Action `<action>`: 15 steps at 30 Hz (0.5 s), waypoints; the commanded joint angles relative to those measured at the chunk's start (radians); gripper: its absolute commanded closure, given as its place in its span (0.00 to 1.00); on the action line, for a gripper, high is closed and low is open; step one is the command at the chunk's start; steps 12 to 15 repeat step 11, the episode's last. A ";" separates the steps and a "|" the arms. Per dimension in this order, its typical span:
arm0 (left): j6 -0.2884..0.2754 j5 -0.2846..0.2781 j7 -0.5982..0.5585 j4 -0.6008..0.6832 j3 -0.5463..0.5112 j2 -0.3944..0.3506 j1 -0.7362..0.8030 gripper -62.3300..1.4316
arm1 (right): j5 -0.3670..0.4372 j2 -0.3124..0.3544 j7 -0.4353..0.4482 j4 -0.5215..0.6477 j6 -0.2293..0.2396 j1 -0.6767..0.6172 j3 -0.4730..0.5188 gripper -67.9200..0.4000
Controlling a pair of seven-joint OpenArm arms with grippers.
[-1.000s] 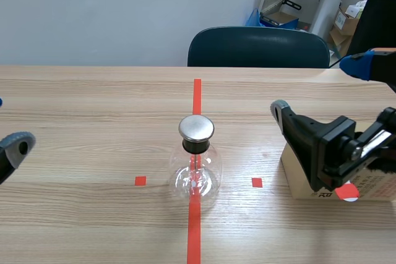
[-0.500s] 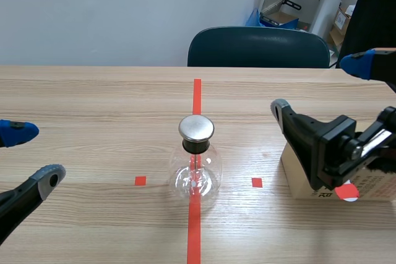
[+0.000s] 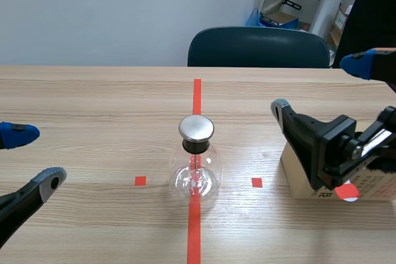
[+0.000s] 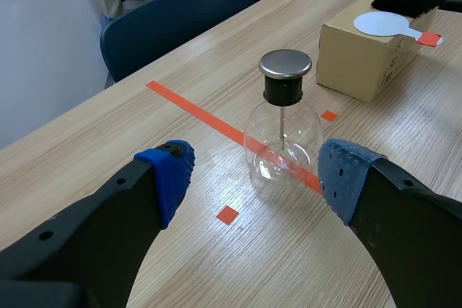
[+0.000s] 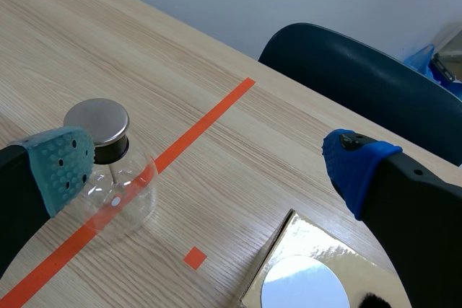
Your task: Do the electroscope experiment
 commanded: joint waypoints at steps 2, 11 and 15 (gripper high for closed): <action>0.000 -0.006 -0.014 0.005 -0.009 0.008 -0.003 0.37 | 0.010 0.000 0.015 0.001 -0.001 0.009 0.004 0.00; 0.005 0.013 -0.014 0.005 -0.009 0.040 -0.003 0.37 | 0.010 0.000 0.015 0.001 -0.001 0.009 0.004 0.00; 0.005 0.013 -0.014 0.005 -0.009 0.040 -0.003 0.37 | 0.010 0.000 0.015 0.001 -0.001 0.009 0.004 0.00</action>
